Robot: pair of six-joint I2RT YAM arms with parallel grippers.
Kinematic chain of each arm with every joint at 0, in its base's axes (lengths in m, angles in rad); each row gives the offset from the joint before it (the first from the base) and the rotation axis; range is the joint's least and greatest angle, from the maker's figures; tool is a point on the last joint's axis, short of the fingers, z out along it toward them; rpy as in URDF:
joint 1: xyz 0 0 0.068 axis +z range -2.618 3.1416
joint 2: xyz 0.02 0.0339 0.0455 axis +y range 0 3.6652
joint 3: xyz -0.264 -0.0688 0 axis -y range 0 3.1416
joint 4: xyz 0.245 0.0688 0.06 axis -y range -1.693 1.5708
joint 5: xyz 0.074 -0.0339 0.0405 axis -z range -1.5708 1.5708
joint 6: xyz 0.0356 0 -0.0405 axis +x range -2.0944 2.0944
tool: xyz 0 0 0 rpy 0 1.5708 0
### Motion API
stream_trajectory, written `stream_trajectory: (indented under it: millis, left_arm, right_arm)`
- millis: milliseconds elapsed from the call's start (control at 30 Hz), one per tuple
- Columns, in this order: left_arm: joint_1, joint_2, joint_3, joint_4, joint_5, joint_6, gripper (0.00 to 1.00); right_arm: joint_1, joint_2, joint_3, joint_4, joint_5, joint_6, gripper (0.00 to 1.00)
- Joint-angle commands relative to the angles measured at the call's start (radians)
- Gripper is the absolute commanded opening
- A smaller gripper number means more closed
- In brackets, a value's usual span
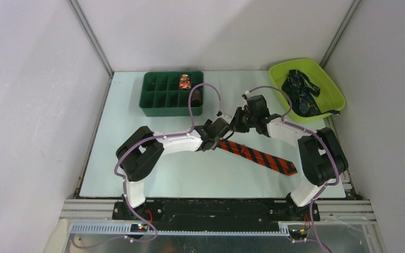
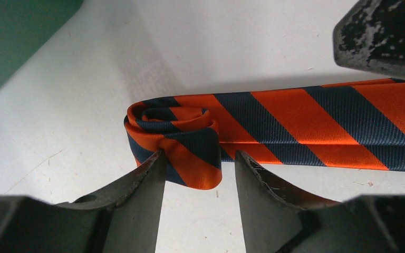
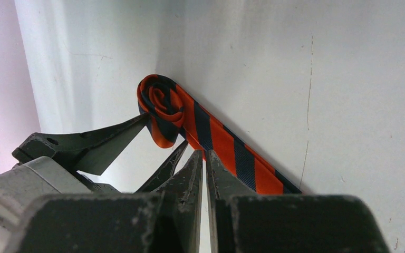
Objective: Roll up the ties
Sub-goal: Roll the tie at the center of the board.
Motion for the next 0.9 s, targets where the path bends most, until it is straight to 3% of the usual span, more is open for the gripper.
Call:
stream_trajectory:
  millis: [0,867]
  left_arm:
    - [-0.006,0.008,0.039,0.006,0.059,-0.024,0.56]
    - [0.025,-0.067,0.064,0.051,0.138,-0.041,0.65]
  right_arm:
    - [-0.003,-0.036,0.001,0.021,0.007,-0.006,0.08]
    - [-0.004,-0.034,0.001,0.032,0.014,-0.002,0.08]
